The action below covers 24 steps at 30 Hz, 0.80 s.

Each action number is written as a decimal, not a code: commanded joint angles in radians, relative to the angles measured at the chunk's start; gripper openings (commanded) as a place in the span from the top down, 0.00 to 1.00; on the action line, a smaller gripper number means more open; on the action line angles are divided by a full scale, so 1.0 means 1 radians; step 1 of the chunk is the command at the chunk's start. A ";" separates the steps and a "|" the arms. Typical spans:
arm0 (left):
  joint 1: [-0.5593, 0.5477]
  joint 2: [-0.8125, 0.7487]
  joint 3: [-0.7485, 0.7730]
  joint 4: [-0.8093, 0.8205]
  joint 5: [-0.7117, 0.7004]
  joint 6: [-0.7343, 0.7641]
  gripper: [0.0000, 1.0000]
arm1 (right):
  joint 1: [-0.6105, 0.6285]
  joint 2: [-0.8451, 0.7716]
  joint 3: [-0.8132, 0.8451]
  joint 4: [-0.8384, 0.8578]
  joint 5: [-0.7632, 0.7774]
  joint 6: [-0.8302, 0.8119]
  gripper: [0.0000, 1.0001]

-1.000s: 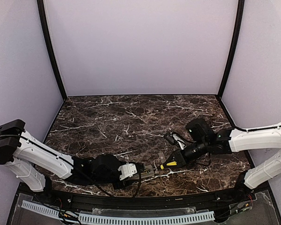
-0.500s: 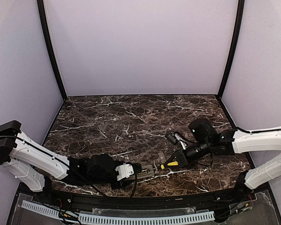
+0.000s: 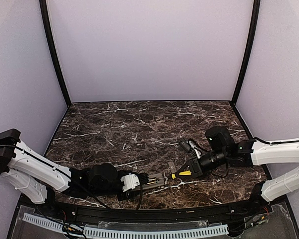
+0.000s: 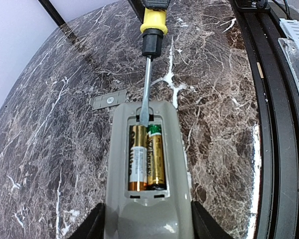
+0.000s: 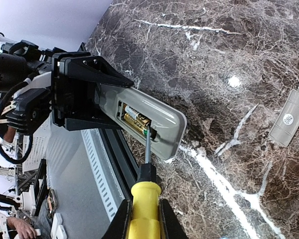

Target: Unload the batteries from the remote control

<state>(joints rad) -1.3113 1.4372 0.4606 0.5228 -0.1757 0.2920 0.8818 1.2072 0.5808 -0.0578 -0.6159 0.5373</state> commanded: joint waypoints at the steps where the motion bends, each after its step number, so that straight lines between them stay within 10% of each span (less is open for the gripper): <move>1: -0.009 -0.045 0.020 0.203 0.049 0.020 1.00 | 0.005 -0.027 -0.003 0.180 -0.110 0.009 1.00; 24: -0.009 -0.047 0.013 0.361 0.039 0.032 1.00 | -0.013 -0.053 -0.031 0.321 -0.163 0.055 1.00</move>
<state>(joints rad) -1.3075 1.4227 0.4412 0.6224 -0.2214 0.3138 0.8474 1.1484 0.5362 0.0414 -0.6434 0.5823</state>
